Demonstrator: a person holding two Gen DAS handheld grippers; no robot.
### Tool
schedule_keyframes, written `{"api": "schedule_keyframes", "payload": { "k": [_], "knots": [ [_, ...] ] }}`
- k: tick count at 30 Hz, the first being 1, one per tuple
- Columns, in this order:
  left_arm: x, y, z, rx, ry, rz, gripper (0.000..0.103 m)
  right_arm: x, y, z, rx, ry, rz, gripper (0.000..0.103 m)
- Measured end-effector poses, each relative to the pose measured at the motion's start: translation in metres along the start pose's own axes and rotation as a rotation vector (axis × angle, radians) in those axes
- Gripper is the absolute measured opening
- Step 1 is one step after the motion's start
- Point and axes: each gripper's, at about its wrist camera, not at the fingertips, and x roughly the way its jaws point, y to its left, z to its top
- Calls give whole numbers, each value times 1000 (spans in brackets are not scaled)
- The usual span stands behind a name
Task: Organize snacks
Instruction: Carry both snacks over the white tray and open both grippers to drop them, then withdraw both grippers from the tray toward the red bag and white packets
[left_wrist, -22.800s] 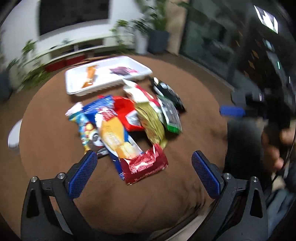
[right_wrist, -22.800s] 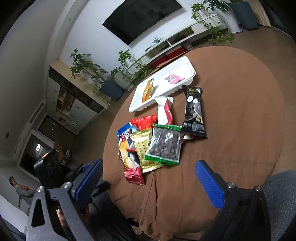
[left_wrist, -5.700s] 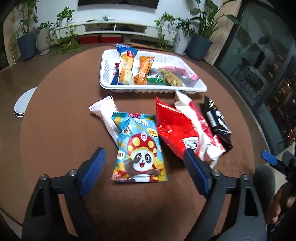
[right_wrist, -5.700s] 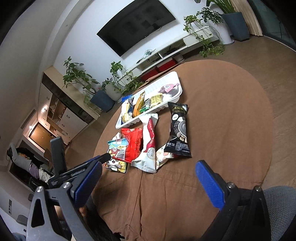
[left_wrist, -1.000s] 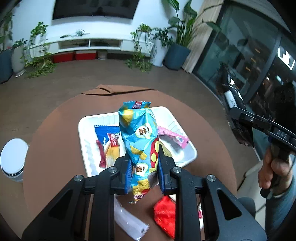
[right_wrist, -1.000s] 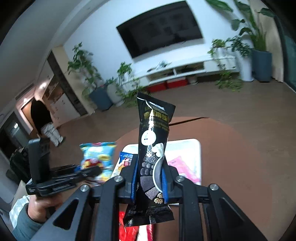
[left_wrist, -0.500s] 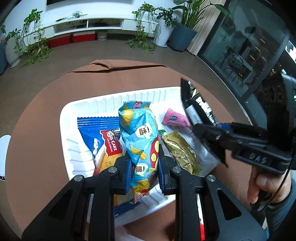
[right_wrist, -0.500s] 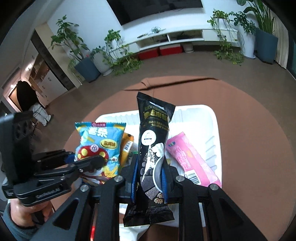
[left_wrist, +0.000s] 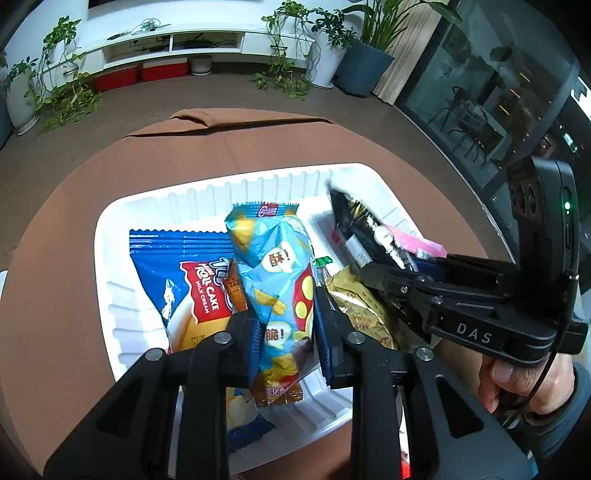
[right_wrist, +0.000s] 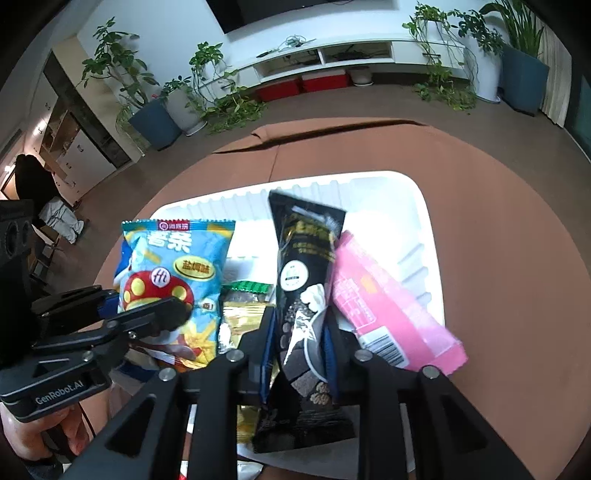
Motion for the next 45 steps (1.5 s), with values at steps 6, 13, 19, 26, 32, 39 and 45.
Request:
{"api": "schedule_keyframes", "payload": {
  "k": [6, 13, 19, 26, 32, 39, 45],
  "knots": [
    [6, -3, -1, 9, 9, 12, 60, -1, -1, -6, 0, -7, 2, 41],
    [3, -2, -3, 3, 1, 4, 60, -8, -4, -10, 4, -27, 13, 49],
    [-23, -8, -9, -13, -51, -13, 78, -44, 3, -13, 13, -129, 47, 73],
    [-80, -22, -28, -27, -179, -10, 103, -123, -1, -31, 45, -328, 149, 101],
    [-120, -43, -77, 41, -265, 47, 103, -175, -35, -70, 201, -428, 308, 103],
    [-122, -48, -156, -75, -219, 15, 103, -191, -66, -149, 399, -406, 443, 103],
    [-107, -42, -215, -234, -146, -40, 103, -192, -62, -203, 406, -337, 396, 103]
  ]
}}
